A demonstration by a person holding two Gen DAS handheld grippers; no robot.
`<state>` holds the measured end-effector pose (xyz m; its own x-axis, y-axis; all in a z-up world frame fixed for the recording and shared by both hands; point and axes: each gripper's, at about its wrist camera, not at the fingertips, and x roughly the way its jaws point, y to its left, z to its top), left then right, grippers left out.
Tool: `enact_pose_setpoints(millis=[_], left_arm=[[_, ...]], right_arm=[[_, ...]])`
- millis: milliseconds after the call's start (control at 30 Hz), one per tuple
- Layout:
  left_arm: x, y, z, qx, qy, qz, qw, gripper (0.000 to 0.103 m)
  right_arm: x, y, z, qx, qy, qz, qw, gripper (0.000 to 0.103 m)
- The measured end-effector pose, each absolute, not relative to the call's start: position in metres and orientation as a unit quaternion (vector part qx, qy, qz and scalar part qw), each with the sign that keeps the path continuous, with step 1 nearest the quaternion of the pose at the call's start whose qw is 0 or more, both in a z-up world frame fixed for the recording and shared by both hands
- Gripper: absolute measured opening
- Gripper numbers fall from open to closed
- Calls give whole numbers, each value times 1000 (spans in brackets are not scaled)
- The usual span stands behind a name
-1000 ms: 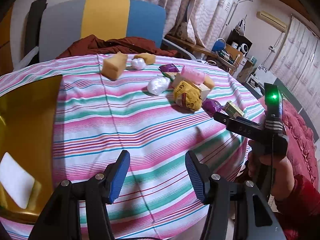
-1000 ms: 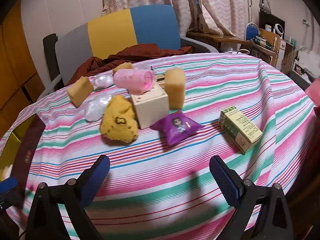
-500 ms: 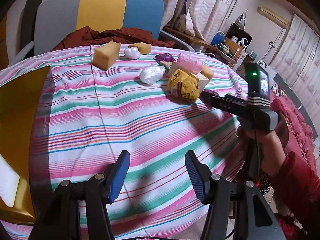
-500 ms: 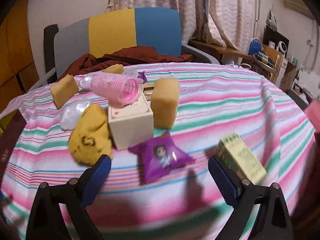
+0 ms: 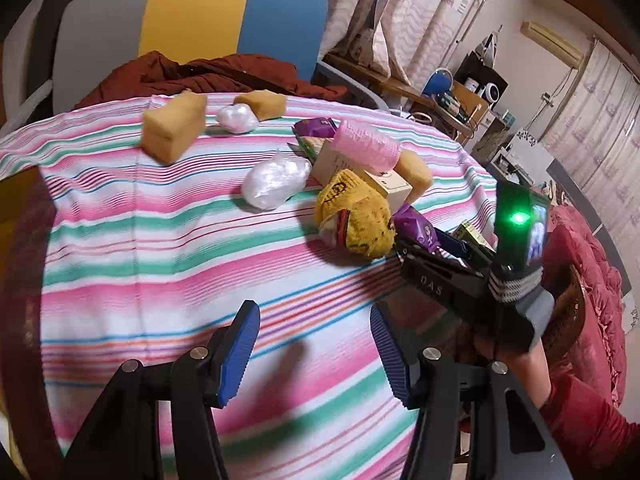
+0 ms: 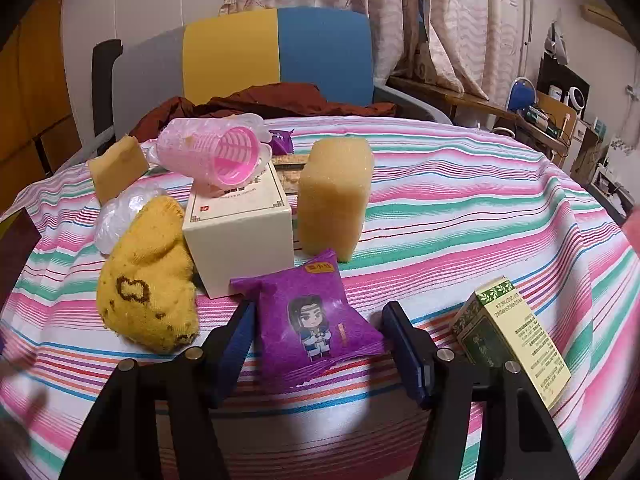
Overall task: Organize objects
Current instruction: 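Move both tools back toward the remaining items on the cloth, then grasp the yellow knit sock with the left tool while the right tool grasps the purple snack bag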
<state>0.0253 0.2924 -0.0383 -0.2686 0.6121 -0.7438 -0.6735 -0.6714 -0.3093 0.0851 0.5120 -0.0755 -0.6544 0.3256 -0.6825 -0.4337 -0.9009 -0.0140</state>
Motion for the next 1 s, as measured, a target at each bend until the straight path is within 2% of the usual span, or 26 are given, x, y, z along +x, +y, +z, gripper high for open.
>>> enact_pose_setpoints(millis=[100,233,367,700,733,800,833,1000], left_arm=[[17,309,-40,-455,34,792,405,61],[0,330,-44,-468,10,783,410,76],[-16,347,-48,-479,-11,773,416,76],[-35,377,-65,-480,12,769,422,77],[-35,379,-65,-478,19,769,424,76],[-30,384,-64,-467,37,770,432,67],[-27,385,-64,-463,40,767,442,56],[-12,379,-61,-430,65,780,451,46]], right_arm=[[85,511,-76,-357,72,907,213,62],[86,509,-77,-355,70,907,216,62],[86,510,-77,-354,74,907,215,62],[86,510,-77,-351,74,908,215,62],[86,510,-78,-351,74,908,215,62],[86,509,-78,-352,72,908,217,62],[85,509,-78,-352,71,908,217,62],[86,509,-79,-351,70,908,218,62]])
